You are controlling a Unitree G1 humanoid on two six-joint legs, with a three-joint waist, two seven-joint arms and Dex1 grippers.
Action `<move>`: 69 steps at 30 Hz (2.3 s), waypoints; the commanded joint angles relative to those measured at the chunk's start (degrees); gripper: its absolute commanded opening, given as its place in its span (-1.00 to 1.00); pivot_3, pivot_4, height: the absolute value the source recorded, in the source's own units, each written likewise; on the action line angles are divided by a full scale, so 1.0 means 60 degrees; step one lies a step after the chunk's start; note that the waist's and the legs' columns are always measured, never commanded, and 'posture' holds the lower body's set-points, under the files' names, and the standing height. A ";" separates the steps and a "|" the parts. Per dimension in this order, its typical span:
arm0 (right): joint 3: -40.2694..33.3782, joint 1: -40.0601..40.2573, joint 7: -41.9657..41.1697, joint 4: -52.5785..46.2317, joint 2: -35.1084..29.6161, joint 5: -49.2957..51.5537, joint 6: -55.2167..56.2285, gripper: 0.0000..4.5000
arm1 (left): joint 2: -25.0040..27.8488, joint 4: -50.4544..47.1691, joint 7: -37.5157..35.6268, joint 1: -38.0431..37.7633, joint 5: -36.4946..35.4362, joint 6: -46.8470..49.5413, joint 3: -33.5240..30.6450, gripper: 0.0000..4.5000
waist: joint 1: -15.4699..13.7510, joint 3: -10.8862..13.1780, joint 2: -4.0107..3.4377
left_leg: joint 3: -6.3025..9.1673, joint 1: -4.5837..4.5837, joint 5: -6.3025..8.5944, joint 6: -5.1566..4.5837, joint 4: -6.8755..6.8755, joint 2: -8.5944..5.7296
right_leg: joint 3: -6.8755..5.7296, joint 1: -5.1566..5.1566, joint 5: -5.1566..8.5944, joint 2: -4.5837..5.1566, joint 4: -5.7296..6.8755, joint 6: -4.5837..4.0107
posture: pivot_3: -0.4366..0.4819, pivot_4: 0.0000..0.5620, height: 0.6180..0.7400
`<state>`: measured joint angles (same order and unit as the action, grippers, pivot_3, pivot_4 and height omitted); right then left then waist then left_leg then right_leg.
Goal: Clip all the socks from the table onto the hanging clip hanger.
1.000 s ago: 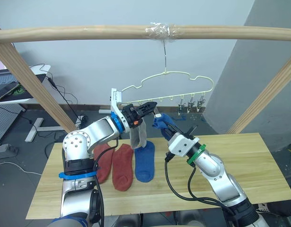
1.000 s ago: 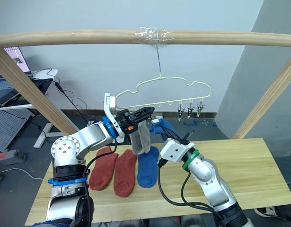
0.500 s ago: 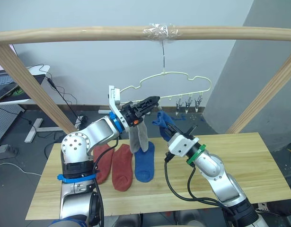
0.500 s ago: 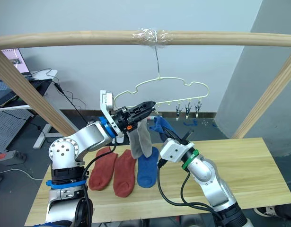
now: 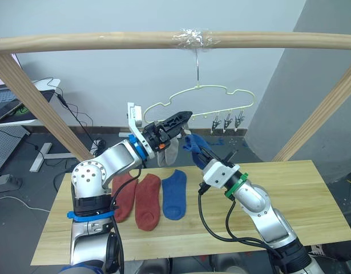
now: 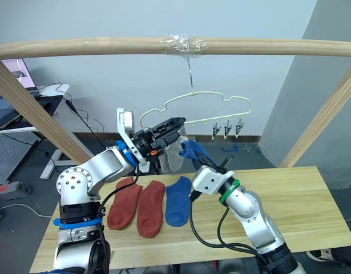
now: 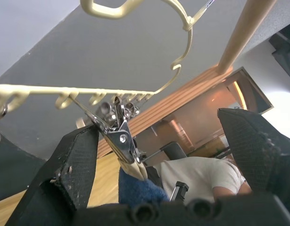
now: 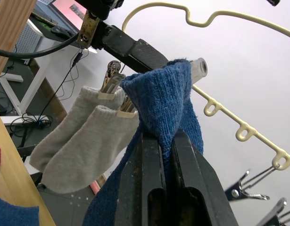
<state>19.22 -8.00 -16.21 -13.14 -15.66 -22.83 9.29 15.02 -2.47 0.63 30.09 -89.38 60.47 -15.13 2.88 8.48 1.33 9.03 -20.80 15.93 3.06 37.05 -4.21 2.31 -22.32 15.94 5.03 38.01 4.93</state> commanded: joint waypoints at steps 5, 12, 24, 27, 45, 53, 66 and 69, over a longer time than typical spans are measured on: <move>-0.0139 0.0094 -0.0054 -0.0297 -0.0084 0.0209 0.0161 -1.00 | 0.0097 -0.0156 0.0120 0.0095 0.0112 -0.0319 -0.0022 0.98 | -0.0003 0.0000 0.0000 | 0.0000 0.0000 0.0000 0.0000 0.0000 0.0000 | 0.0000 0.0000 0.0000 0.0000 -0.0001 0.0000 | -0.21 -0.55 1.00; -0.0136 -0.0088 -0.0133 -0.0247 0.0000 0.0392 0.0039 -1.00 | 0.0112 -0.0168 0.0132 0.0083 0.0102 -0.0326 -0.0002 0.98 | -0.0001 0.0000 0.0000 | 0.0000 0.0000 0.0000 0.0000 0.0000 0.0000 | 0.0001 0.0000 0.0000 0.0000 -0.0001 0.0000 | -0.21 -0.54 1.00; -0.0260 -0.0079 -0.0328 -0.0151 -0.0074 0.0778 -0.0098 0.54 | 0.0277 -0.0479 0.0124 -0.0143 -0.0094 -0.0227 -0.0026 1.00 | -0.0001 0.0000 0.0000 | 0.0001 0.0000 0.0000 -0.0001 -0.0002 0.0000 | 0.0000 0.0000 0.0000 0.0000 -0.0002 0.0000 | -0.19 -0.54 1.00; -0.0374 0.0212 -0.0369 -0.0185 -0.0243 0.0886 -0.0064 0.98 | 0.0560 -0.0717 0.0018 -0.0421 -0.0033 -0.0055 0.0035 1.00 | 0.0000 0.0001 -0.0002 | 0.0001 0.0000 0.0001 -0.0001 -0.0006 0.0000 | 0.0001 -0.0001 0.0001 0.0000 -0.0004 -0.0001 | -0.19 -0.53 1.00; -0.2240 0.1780 -0.1021 -0.1552 -0.0554 0.2950 -0.2559 0.98 | 0.3966 -0.4415 -0.2600 -0.4174 0.4215 -0.0975 0.1164 1.00 | -0.0091 0.0010 -0.0026 | -0.0008 0.0005 0.0005 -0.0008 -0.0018 0.0004 | 0.0007 0.0002 0.0005 -0.0003 -0.0007 -0.0009 | -0.15 -0.64 1.00; -0.2784 0.1397 -0.0578 -0.2230 0.0330 0.4055 -0.4739 0.98 | 0.4422 -0.5240 -0.4613 -0.5858 0.8112 -0.4205 0.2247 1.00 | -0.0170 -0.0015 -0.0043 | -0.0024 0.0005 0.0016 -0.0028 -0.0019 0.0020 | 0.0008 0.0002 0.0004 -0.0006 -0.0008 -0.0016 | -0.13 -0.74 1.00; -0.2533 0.0005 0.0268 -0.1956 0.1178 0.3995 -0.5387 0.40 | 0.3433 -0.3880 -0.6275 -0.6222 1.0267 -0.7868 0.2019 1.00 | -0.0183 -0.0162 -0.0096 | -0.0038 0.0006 0.0021 -0.0043 -0.0018 0.0028 | -0.0005 0.0003 0.0000 -0.0014 -0.0007 -0.0018 | -0.07 -0.73 1.00; -0.2464 -0.0402 0.0340 -0.1827 0.1401 0.4132 -0.5541 -0.03 | 0.3361 -0.4085 -0.6813 -0.6191 0.9660 -0.7810 0.1784 1.00 | -0.0175 -0.0162 -0.0096 | -0.0030 0.0007 0.0023 -0.0045 -0.0018 0.0033 | 0.0006 0.0000 -0.0001 -0.0015 -0.0008 -0.0019 | -0.05 -0.72 1.00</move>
<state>4.52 -9.12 -14.22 -23.01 -7.79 0.83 -23.73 35.33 -24.80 -38.35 -7.62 -29.18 14.60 -2.59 1.83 7.51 0.76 8.88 -20.76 16.06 2.80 36.94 -4.00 2.33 -22.32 15.93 4.93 37.97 4.82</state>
